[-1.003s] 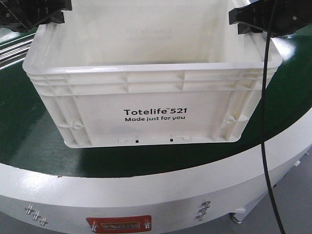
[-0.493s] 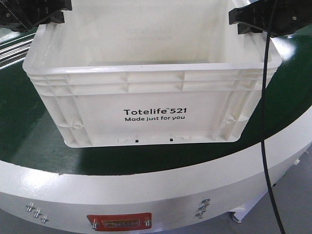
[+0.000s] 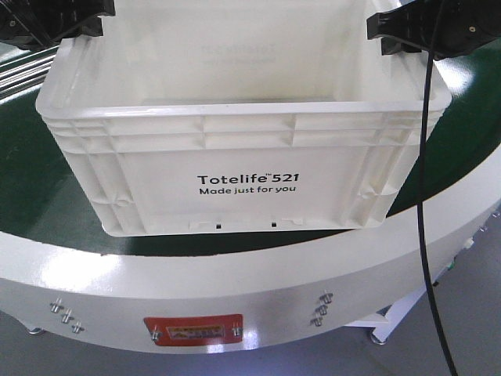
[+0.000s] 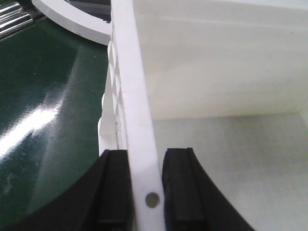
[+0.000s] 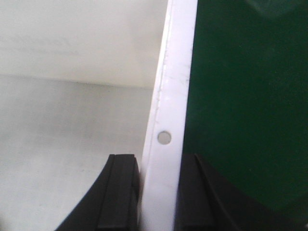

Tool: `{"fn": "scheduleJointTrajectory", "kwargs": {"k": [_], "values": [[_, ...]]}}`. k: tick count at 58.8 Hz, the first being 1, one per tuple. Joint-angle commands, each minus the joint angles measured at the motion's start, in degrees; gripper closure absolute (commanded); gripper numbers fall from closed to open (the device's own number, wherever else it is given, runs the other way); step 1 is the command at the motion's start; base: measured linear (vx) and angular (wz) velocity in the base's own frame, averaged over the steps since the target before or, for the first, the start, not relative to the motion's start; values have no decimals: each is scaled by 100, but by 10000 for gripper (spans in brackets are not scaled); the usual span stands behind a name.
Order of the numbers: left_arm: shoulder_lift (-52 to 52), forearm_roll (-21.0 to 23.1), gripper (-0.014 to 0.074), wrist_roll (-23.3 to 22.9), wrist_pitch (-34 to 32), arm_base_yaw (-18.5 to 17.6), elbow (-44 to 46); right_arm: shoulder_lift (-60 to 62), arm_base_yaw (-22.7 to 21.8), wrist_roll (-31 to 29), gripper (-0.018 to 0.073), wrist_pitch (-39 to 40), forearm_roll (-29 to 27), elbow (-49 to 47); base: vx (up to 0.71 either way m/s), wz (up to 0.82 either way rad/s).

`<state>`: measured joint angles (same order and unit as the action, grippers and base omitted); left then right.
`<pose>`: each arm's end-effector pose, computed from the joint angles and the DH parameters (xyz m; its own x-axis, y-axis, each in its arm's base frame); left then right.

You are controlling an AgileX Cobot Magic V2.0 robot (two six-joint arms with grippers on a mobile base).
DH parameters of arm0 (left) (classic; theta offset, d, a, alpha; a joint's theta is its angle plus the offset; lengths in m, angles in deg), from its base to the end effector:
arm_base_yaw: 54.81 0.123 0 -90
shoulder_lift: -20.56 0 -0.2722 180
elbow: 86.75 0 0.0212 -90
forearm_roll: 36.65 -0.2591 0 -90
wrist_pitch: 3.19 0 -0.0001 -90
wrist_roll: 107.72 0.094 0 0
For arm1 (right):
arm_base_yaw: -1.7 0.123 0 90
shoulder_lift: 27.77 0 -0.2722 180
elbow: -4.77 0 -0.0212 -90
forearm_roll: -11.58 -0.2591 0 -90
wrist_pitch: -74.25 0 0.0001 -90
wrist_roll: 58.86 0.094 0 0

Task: Place moving items into box and shelve
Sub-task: 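Keep holding the crate while the base turns away from the conveyor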

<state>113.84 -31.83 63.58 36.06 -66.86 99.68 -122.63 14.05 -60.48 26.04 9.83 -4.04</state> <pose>0.3403 -0.0778 0.3749 -0.6153 -0.0885 -0.7833 0.1209 0.9713 -0.2047 0.3388 0.0764 0.3676 -0.6798 -0.1569 -0.7164 -0.2351 0.9719 0.0102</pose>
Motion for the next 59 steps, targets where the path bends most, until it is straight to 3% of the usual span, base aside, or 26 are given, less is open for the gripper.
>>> {"fn": "scheduleJointTrajectory", "kwargs": {"k": [1, 30, 59], "values": [[-328, 336, 612, 84, -853, -82, 314, 292, 30, -71, 572, 888, -320, -290, -11, -5], [-328, 336, 612, 84, -853, -82, 314, 291, 30, -71, 572, 868, -320, -290, -10, -3], [-328, 336, 612, 84, -853, -82, 314, 291, 30, -71, 572, 868, -320, -290, -5, 20]]}}
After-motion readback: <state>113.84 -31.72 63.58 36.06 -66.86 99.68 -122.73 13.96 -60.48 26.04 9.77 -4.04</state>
